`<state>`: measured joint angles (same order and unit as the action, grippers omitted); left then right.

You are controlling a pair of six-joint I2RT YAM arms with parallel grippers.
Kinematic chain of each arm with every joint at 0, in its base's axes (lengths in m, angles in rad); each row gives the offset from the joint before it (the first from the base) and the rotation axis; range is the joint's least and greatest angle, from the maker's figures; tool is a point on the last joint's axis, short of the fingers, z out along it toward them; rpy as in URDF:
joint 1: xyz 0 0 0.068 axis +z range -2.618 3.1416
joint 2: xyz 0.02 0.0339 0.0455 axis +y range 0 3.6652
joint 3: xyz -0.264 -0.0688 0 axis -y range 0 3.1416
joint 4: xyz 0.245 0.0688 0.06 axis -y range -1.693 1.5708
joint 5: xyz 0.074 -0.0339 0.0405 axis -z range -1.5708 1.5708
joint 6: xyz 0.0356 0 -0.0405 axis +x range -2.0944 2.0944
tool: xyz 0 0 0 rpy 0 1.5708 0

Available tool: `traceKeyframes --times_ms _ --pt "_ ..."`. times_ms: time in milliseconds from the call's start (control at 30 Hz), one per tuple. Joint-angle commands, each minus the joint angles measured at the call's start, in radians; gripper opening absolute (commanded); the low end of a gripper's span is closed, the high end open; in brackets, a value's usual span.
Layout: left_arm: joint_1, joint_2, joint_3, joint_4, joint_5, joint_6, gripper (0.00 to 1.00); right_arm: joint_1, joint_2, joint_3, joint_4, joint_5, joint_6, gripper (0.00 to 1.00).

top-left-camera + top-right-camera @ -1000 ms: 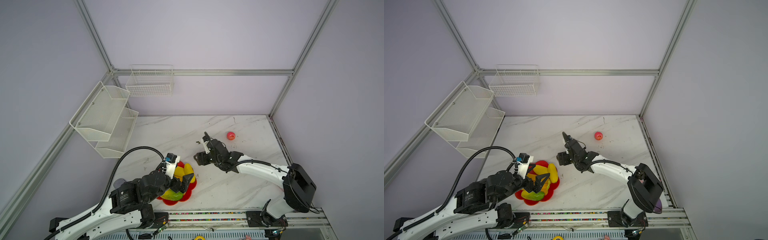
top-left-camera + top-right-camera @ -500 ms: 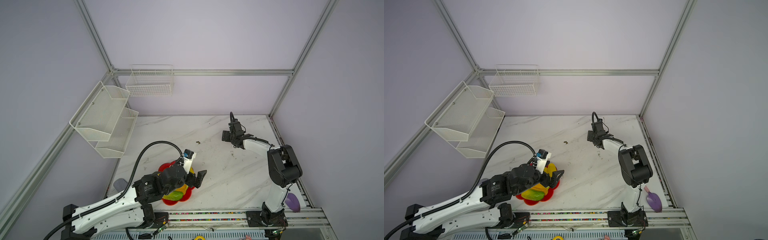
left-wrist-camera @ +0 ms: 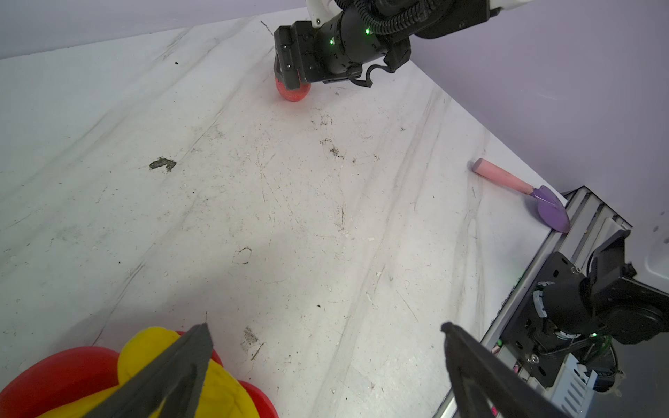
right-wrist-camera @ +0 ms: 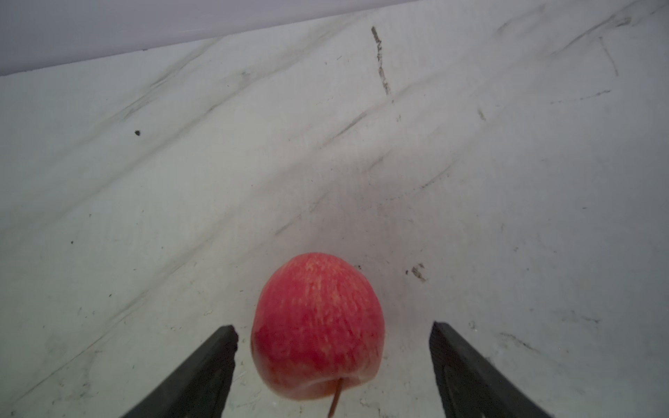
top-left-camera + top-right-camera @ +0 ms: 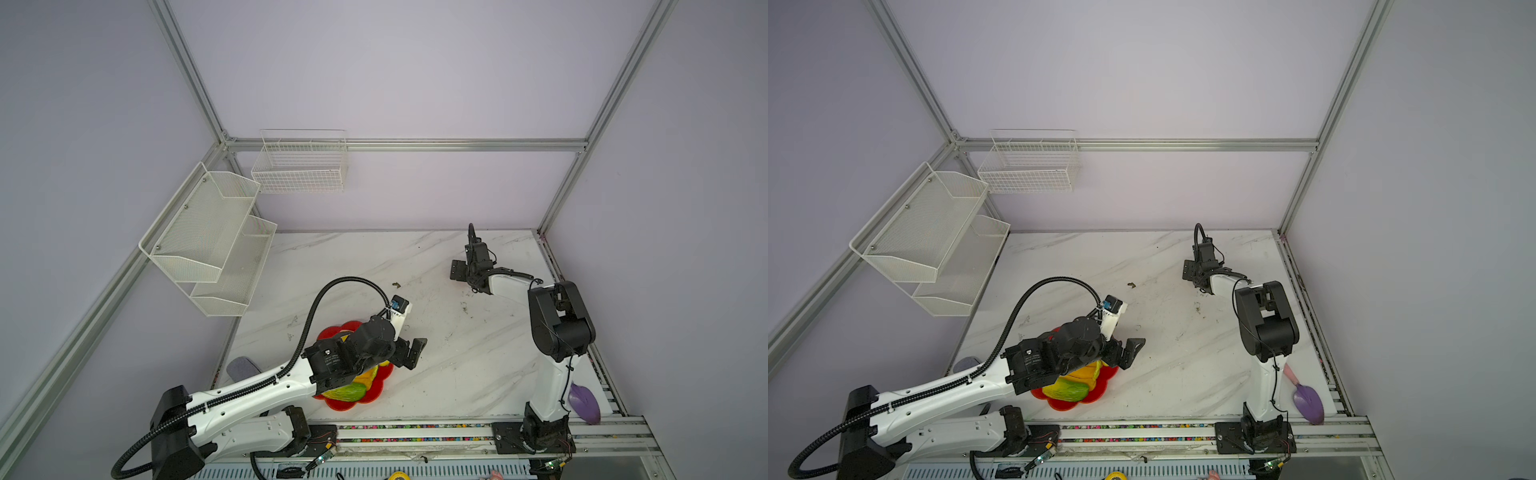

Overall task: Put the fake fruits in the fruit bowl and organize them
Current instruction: 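Reach the right gripper to the red apple and grasp it, then carry the red apple onto the fruit in the bowl and release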

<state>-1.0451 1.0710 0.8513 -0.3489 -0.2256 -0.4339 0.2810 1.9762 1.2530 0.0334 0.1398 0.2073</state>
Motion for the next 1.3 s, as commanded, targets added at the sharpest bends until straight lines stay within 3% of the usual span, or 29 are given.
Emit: traceKeyframes --times_ms 0,167,367,633,800,1000,1100,1267 --pt "0.014 -0.015 0.018 0.053 0.03 0.007 1.0 -0.003 0.016 0.024 0.02 -0.027 -0.006 0.87" --pt "0.017 -0.007 0.02 0.055 0.041 0.007 1.0 -0.006 0.042 0.042 0.023 -0.04 -0.005 0.85" --pt "0.02 -0.021 0.004 0.053 0.039 0.0 1.0 -0.008 0.051 0.054 0.013 -0.041 -0.003 0.69" --pt "0.022 -0.063 -0.019 0.043 0.033 -0.009 1.0 -0.014 0.036 0.046 0.012 -0.065 -0.025 0.62" --pt "0.023 -0.111 -0.026 -0.001 0.007 -0.012 1.0 0.007 -0.06 -0.002 0.051 -0.167 -0.063 0.58" --pt "0.032 -0.221 -0.04 -0.116 -0.07 -0.027 1.0 0.132 -0.179 -0.015 0.035 -0.365 -0.121 0.58" --pt "0.037 -0.261 -0.015 -0.236 -0.117 -0.065 1.0 0.246 -0.184 0.061 -0.041 -0.471 -0.181 0.58" --pt "0.039 -0.325 0.052 -0.464 -0.219 -0.148 1.0 0.435 -0.128 0.215 -0.168 -0.535 -0.241 0.58"
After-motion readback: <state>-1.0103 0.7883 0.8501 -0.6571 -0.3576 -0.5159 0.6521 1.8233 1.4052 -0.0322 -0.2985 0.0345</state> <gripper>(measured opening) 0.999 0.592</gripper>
